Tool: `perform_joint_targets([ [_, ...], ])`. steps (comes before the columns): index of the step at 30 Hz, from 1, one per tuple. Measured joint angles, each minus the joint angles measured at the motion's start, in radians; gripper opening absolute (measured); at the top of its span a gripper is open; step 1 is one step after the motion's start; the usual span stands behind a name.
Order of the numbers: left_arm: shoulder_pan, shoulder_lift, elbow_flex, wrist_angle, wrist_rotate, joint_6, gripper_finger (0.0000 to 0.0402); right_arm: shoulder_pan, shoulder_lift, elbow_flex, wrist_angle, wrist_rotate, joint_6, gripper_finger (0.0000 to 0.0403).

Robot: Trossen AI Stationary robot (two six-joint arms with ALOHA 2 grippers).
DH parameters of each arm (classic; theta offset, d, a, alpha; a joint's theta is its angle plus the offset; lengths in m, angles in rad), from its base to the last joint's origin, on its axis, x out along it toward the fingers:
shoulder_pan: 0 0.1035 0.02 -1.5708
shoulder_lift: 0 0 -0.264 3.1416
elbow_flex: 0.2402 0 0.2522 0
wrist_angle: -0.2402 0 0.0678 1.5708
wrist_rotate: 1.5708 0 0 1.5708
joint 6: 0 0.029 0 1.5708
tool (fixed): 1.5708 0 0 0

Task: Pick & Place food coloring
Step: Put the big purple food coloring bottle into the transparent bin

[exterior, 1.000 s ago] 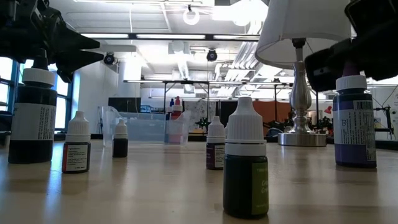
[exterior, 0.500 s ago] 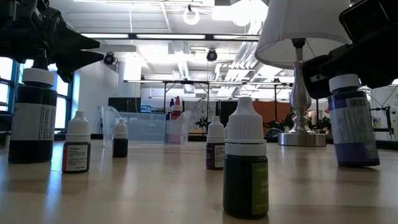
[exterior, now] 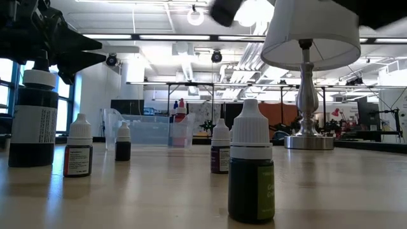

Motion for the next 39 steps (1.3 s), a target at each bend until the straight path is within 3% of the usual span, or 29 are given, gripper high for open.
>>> perform_joint_targets([
  [2,0.0,0.0,0.0,0.0,-0.004,0.0,0.0168,-0.028,0.042,0.105,-0.13,0.047,-0.061,0.0035],
  [4,0.0,0.0,0.0,0.001,-0.006,0.0,0.0168,-0.066,0.093,0.199,-0.244,0.173,-0.102,0.0035],
  [8,0.0,0.0,0.0,0.001,-0.007,0.0,0.0168,-0.167,0.224,0.342,-0.311,0.445,-0.077,0.0039],
  [10,0.0,0.0,0.0,0.001,-0.007,0.0,0.0168,-0.22,0.285,0.387,-0.315,0.49,-0.05,0.0041],
  [17,0.0,0.0,0.0,0.0,-0.006,0.0,0.0168,-0.363,0.443,0.49,-0.312,0.409,0.173,0.0036],
  [24,0.0,0.0,0.0,0.0,0.001,0.0,0.0168,-0.426,0.484,0.491,-0.361,0.404,0.31,0.0042],
  [33,0.0,0.0,0.0,0.0,0.002,0.0,0.0168,-0.43,0.484,0.491,-0.529,0.453,0.355,0.0046],
  [39,0.0,0.0,0.0,0.0,0.002,0.0,0.0168,-0.43,0.483,0.492,-0.55,0.453,0.356,0.0047],
])
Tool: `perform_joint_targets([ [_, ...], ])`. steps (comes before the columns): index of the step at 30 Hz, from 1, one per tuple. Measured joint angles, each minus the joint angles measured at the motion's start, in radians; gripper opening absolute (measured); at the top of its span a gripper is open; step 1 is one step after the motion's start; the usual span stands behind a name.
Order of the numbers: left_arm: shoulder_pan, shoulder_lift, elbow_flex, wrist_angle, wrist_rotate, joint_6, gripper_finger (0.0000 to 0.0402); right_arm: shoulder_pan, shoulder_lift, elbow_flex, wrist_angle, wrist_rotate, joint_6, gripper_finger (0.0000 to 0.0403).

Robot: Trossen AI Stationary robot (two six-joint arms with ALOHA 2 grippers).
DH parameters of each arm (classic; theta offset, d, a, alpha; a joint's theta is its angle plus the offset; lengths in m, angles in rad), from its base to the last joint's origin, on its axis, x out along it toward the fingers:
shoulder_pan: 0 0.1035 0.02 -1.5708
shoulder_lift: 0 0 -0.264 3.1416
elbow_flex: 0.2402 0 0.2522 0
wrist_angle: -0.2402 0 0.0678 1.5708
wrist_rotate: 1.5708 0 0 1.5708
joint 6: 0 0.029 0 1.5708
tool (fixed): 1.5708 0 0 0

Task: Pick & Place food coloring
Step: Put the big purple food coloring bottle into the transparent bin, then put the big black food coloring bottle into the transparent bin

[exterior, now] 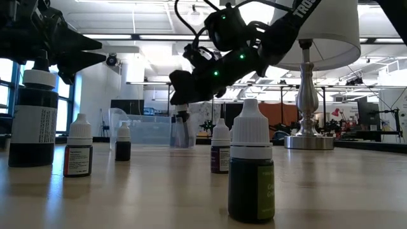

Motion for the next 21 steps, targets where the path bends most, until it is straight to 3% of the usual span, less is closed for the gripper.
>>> perform_joint_targets([
  [5,0.0,0.0,0.0,0.0,0.0,0.0,0.0168,0.0,0.0,0.0,-0.004,0.019,0.001,0.0055],
  [10,0.0,0.0,0.0,0.0,0.0,0.0,0.0168,0.0,0.0,-0.001,-0.011,0.029,-0.024,0.0091],
  [14,0.0,0.0,0.0,0.0,0.0,0.0,0.0168,0.01,-0.004,-0.002,-0.011,0.1,-0.076,0.012],
  [17,0.0,0.0,0.0,0.0,0.0,0.0,0.0168,0.038,-0.043,-0.003,-0.004,0.151,-0.145,0.0134],
  [21,0.0,0.0,0.0,0.0,0.001,0.0,0.0168,0.099,-0.124,-0.002,-0.001,0.108,-0.184,0.0141],
])
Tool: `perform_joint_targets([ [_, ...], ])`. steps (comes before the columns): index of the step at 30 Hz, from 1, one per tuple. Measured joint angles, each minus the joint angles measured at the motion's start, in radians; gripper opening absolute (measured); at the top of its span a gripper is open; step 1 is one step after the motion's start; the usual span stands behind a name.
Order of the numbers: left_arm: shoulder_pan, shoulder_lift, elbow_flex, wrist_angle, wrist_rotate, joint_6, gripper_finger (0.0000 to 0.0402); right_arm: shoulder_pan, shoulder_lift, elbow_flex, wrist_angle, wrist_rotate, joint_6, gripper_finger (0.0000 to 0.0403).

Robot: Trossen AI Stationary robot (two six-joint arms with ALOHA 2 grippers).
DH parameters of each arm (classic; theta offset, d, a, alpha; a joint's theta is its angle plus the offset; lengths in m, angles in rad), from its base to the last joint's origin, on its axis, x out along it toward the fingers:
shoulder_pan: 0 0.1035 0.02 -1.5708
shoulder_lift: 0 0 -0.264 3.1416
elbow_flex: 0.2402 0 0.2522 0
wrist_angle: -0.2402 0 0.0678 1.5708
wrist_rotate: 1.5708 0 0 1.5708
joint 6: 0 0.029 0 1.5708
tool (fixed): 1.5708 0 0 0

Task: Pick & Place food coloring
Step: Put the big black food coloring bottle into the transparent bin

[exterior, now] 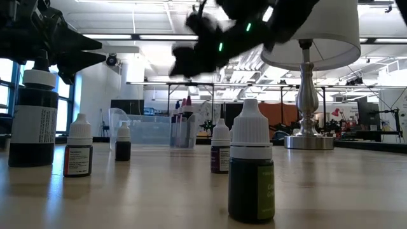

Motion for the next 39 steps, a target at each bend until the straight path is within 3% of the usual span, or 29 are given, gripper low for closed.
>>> perform_joint_targets([
  [2,0.0,0.0,0.0,0.0,-0.004,0.0,0.0168,0.026,-0.042,0.0,0.002,-0.111,0.001,0.0141],
  [7,0.0,0.0,0.0,0.001,-0.007,0.0,0.0168,0.059,-0.078,0.002,0.06,-0.545,0.068,0.0142],
  [10,0.0,0.0,0.0,0.007,-0.009,0.0,0.0168,0.078,-0.078,0.002,0.062,-0.615,0.077,0.0142],
  [15,0.0,0.0,0.0,0.012,-0.086,0.0,0.0168,0.106,-0.146,0.0,-0.023,-0.502,0.068,0.0142],
  [19,0.0,0.0,0.01,0.038,-0.112,0.067,0.0168,0.131,-0.316,0.001,-0.267,-0.377,0.073,0.0142],
  [23,0.0,0.01,0.104,0.06,0.174,0.267,0.0168,0.169,-0.504,0.001,-0.542,-0.3,0.225,0.0142],
  [27,0.0,0.058,0.207,0.001,0.409,0.29,0.0168,0.232,-0.588,0.003,-0.726,-0.277,0.303,0.0142],
  [32,0.0,0.213,0.233,-0.162,0.466,0.269,0.0168,0.321,-0.565,0.0,-0.792,-0.102,0.336,0.0142],
  [35,0.0,0.376,0.209,-0.1,0.477,0.262,0.0168,0.358,-0.542,0.001,-0.823,0.01,0.358,0.0142],
  [39,0.0,0.58,0.208,0.077,0.587,0.262,0.0168,0.374,-0.538,0.0,-0.903,0.098,0.431,0.0142],
])
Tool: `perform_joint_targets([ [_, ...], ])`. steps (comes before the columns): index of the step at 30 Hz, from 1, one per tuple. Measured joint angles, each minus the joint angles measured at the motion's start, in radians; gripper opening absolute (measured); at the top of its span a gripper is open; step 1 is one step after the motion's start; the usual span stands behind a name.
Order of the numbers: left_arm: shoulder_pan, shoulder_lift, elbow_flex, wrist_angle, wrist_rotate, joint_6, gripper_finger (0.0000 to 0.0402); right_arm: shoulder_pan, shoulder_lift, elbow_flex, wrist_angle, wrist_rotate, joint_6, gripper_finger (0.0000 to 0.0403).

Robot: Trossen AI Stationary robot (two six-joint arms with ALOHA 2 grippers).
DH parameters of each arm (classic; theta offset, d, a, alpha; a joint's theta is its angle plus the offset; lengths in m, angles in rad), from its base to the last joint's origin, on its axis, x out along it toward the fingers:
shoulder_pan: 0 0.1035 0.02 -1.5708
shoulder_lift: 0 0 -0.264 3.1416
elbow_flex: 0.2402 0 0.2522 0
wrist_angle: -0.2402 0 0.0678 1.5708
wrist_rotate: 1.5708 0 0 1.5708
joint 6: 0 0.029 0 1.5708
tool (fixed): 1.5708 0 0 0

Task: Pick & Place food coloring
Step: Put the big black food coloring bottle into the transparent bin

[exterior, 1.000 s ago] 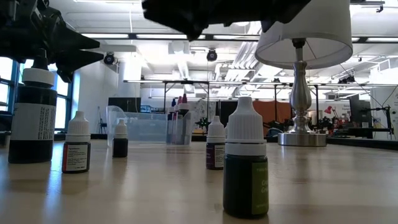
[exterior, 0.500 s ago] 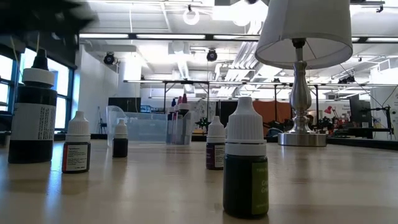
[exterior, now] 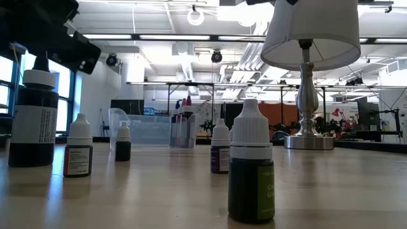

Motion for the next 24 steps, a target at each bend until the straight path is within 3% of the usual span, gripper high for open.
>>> perform_joint_targets([
  [4,0.0,0.135,0.003,0.142,0.099,0.007,0.0168,0.001,-0.002,-0.01,-0.064,0.007,0.057,0.0142],
  [9,0.0,0.199,0.021,0.152,0.117,0.031,0.0168,-0.002,-0.071,-0.186,0.08,-0.002,0.037,0.0142],
  [17,-0.002,0.219,0.03,0.152,0.253,0.03,0.0168,-0.041,-0.398,-0.477,0.348,-0.001,0.012,0.0142],
  [24,-0.002,0.262,0.03,0.16,0.268,0.035,0.0168,-0.046,-0.641,-0.709,0.659,-0.095,-0.084,0.0142],
])
